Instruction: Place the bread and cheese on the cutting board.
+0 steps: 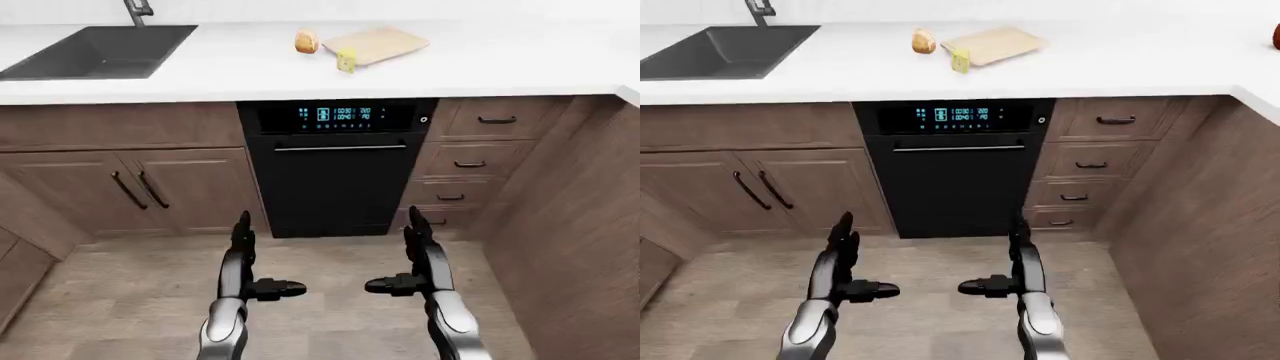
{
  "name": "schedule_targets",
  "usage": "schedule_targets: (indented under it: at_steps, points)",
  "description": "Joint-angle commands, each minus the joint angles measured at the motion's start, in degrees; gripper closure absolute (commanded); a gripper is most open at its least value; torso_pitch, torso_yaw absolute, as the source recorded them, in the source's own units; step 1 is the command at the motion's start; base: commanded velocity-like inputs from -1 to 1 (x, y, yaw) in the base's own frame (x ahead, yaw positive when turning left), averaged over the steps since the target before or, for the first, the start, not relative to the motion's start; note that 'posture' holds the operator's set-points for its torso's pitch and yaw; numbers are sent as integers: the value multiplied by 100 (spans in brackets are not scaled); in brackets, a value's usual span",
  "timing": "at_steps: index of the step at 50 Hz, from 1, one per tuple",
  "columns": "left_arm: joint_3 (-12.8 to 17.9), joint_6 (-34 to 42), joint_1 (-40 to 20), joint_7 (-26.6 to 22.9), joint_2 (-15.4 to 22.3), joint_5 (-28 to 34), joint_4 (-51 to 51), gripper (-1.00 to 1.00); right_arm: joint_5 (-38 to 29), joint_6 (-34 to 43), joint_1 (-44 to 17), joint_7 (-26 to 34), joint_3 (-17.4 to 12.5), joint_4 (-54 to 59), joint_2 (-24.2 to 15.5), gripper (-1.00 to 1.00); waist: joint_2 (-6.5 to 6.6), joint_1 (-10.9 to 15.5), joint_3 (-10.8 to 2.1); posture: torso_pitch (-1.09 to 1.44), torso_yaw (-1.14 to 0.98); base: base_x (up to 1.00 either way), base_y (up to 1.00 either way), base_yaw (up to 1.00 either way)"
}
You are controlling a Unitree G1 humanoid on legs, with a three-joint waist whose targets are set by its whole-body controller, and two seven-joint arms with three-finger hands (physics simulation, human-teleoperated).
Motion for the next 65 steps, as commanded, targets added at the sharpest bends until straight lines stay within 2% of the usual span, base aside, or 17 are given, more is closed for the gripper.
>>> schedule_targets:
  at_steps: [1,3,5,7,12,23,28,32,36,41,44,45,47,54,58,59,65]
  points:
    - [-75,177,-339,160,74,290,-992,-100,792,728,-258,542,-161,-1212,-118,-100,-45,-12,-5,0,0,0,0,0]
    - [-124,445,-431,126,103,500,-1316,-100,662,614,-426,387,-294,-1353,-189,-100,-19,26,-384,0,0,0,0,0]
    - [-167,932,-528,8,148,738,-1894,-100,315,695,-518,239,-270,-1482,-288,-100,-49,20,-138,0,0,0,0,0]
    - [-96,1534,-714,-122,167,809,-2432,-100,457,1550,-509,503,-252,-2151,-327,-100,-68,25,-406,0,0,0,0,0]
    - [146,2927,-1279,-570,275,563,-3339,-100,-345,2607,-933,518,-197,-3187,-490,-100,-62,54,-485,0,0,0,0,0]
    - [323,4839,-2617,-935,751,679,-4467,-100,90,4666,-2334,1138,-767,-4872,-920,-100,-12,56,-617,0,0,1,0,0]
    - [502,5804,-3172,-956,922,464,-5178,-100,647,5393,-2847,900,-1023,-5304,-1069,-100,-38,52,-202,0,0,37,0,0]
    - [488,5802,-3126,-878,928,373,-5244,-100,802,5256,-2817,732,-989,-5259,-1160,-100,-260,50,-180,0,0,40,0,0]
    - [430,5650,-3067,-815,926,359,-5134,-100,873,5161,-2735,666,-987,-5210,-1190,-100,-221,45,-243,0,0,40,0,0]
    - [402,5616,-3014,-812,908,353,-5093,-100,913,5141,-2690,618,-934,-5220,-1194,-100,41,-3,-208,0,0,40,0,0]
    - [379,5593,-3022,-812,910,364,-5060,-100,916,5088,-2663,622,-929,-5183,-1193,-100,533,-40,-350,0,0,41,0,0]
    - [378,5592,-3026,-815,910,365,-5055,-100,923,5079,-2654,623,-934,-5181,-1190,-100,330,48,-250,0,0,41,0,0]
    - [366,5624,-3059,-813,912,378,-5058,-100,960,5117,-2702,610,-982,-5165,-1198,-100,400,48,-221,0,0,41,0,0]
    - [360,5572,-3030,-823,887,398,-5030,-100,1074,5147,-2707,500,-988,-5183,-1197,-100,83,159,-248,0,0,41,0,0]
    - [366,5508,-2985,-831,884,403,-5011,-100,1089,5104,-2677,492,-981,-5161,-1201,-100,-438,180,-403,0,0,41,0,0]
    - [365,5471,-2963,-829,875,404,-4987,-100,1077,5048,-2641,487,-958,-5130,-1191,-100,-258,112,-287,0,0,41,0,0]
    - [360,5495,-2938,-836,871,414,-5029,-100,1076,5022,-2579,493,-942,-5158,-1163,-100,-219,32,-237,0,0,41,0,0]
